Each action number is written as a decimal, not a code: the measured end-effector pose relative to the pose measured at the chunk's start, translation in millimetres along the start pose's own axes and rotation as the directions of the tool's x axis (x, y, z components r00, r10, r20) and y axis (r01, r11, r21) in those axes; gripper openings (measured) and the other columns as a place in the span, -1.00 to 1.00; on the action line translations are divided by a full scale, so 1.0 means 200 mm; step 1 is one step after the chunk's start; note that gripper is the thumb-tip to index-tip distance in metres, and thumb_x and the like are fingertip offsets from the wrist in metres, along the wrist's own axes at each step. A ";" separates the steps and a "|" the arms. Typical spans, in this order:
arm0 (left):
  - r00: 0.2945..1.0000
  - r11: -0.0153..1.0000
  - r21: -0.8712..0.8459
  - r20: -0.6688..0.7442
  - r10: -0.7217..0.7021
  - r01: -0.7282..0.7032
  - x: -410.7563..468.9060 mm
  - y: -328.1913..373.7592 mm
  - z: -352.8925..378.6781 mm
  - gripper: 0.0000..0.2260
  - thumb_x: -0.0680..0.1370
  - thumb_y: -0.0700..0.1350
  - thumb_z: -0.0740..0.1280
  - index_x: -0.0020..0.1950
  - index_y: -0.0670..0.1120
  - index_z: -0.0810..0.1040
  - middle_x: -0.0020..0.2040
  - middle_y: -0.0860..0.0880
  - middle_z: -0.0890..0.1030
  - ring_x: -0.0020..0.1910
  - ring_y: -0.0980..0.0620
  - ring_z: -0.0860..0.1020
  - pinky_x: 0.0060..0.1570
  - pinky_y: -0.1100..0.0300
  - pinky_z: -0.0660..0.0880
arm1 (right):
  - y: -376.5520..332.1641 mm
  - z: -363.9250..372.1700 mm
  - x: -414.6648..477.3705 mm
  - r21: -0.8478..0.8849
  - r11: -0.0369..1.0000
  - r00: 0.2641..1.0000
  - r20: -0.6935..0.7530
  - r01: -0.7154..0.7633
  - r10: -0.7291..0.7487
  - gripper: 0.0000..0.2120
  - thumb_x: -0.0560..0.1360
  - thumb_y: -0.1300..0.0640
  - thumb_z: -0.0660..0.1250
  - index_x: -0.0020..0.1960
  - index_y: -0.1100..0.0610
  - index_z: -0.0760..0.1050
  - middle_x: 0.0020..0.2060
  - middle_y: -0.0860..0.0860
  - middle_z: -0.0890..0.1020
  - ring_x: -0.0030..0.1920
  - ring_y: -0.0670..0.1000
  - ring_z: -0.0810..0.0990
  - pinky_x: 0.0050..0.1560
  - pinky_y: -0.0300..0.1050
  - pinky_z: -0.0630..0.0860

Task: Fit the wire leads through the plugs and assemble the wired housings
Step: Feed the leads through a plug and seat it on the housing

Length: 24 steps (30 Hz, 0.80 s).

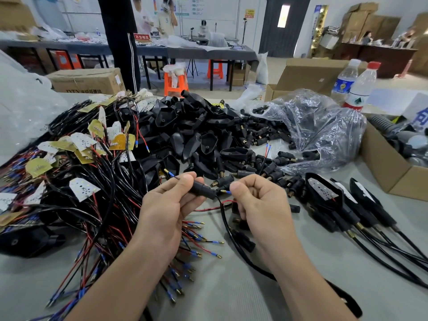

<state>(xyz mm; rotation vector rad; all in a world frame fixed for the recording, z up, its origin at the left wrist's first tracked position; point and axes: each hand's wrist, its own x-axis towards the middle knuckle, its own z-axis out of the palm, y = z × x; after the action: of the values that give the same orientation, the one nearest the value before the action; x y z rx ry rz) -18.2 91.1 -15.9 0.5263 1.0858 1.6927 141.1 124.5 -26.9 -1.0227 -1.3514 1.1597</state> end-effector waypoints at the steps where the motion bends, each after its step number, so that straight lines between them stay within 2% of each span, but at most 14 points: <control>1: 1.000 1.000 0.003 0.000 0.001 -0.001 0.00 0.00 0.00 -0.86 0.38 -0.07 0.44 -0.17 -0.07 0.79 -0.04 -0.18 0.76 -0.05 -0.04 0.75 -0.18 0.21 0.66 | 0.00 0.00 0.00 0.008 1.000 1.000 0.003 -0.005 0.005 -0.78 0.56 0.17 0.43 -0.26 0.07 0.59 -0.52 -0.04 0.42 -0.49 -0.06 0.29 -0.50 -0.25 0.24; 7: 1.000 1.000 0.006 0.001 -0.005 0.005 0.00 -0.01 -0.01 -0.86 0.39 -0.07 0.45 -0.16 -0.06 0.79 -0.03 -0.18 0.75 -0.04 -0.05 0.75 -0.19 0.22 0.66 | 0.00 0.02 -0.01 -0.023 1.000 0.999 0.036 -0.002 0.003 -0.76 0.55 0.16 0.45 -0.29 0.03 0.59 -0.48 0.04 0.40 -0.43 0.00 0.29 -0.46 -0.20 0.23; 16: 0.999 0.999 -0.021 0.024 -0.027 0.027 -0.02 0.01 0.00 -0.86 0.38 -0.07 0.44 -0.16 -0.05 0.79 -0.03 -0.18 0.75 -0.05 -0.04 0.75 -0.20 0.25 0.65 | 0.00 0.03 -0.02 -0.121 0.992 0.999 0.004 0.041 -0.041 -0.78 0.52 0.13 0.46 -0.28 0.00 0.55 -0.53 -0.07 0.42 -0.48 -0.07 0.30 -0.43 -0.15 0.28; 18: 0.999 1.000 -0.009 0.031 -0.010 0.010 -0.03 0.02 0.00 -0.86 0.39 -0.06 0.45 -0.17 -0.05 0.79 -0.03 -0.18 0.75 -0.05 -0.04 0.75 -0.19 0.25 0.65 | 0.01 0.03 -0.03 -0.190 0.978 0.995 -0.027 0.085 -0.092 -0.81 0.52 0.08 0.45 -0.26 -0.02 0.54 -0.54 -0.10 0.39 -0.48 -0.09 0.31 -0.41 -0.13 0.30; 20: 1.000 1.000 0.000 0.022 0.022 -0.022 -0.03 0.02 0.01 -0.86 0.39 -0.06 0.45 -0.19 -0.06 0.78 -0.02 -0.18 0.75 -0.04 -0.04 0.75 -0.19 0.25 0.65 | 0.01 0.04 -0.04 -0.227 0.967 0.991 -0.043 0.116 -0.129 -0.85 0.52 0.04 0.41 -0.23 -0.02 0.53 -0.55 -0.02 0.41 -0.48 -0.10 0.31 -0.42 -0.14 0.30; 22: 0.997 0.997 -0.012 0.007 0.073 -0.072 -0.04 0.01 0.02 -0.87 0.39 -0.07 0.45 -0.20 -0.07 0.78 -0.01 -0.16 0.75 -0.03 -0.05 0.75 -0.18 0.25 0.65 | 0.01 0.05 -0.05 -0.228 0.968 0.992 -0.040 0.105 -0.117 -0.86 0.54 0.04 0.38 -0.19 -0.03 0.54 -0.54 0.05 0.48 -0.51 -0.11 0.33 -0.43 -0.16 0.30; 24: 0.993 0.993 -0.012 0.009 0.122 -0.121 -0.05 0.01 0.03 -0.88 0.40 -0.08 0.44 -0.21 -0.06 0.77 -0.01 -0.14 0.75 -0.03 -0.06 0.75 -0.18 0.25 0.65 | 0.00 0.05 -0.04 -0.234 0.969 0.995 -0.040 0.075 -0.087 -0.84 0.58 0.06 0.37 -0.18 -0.04 0.55 -0.55 0.00 0.54 -0.54 -0.14 0.36 -0.44 -0.22 0.31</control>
<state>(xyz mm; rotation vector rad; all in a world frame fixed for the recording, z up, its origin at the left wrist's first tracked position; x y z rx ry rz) -11.2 84.5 -9.5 0.6029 1.0546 1.7993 132.8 114.9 -28.4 -1.1436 -1.4996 0.9243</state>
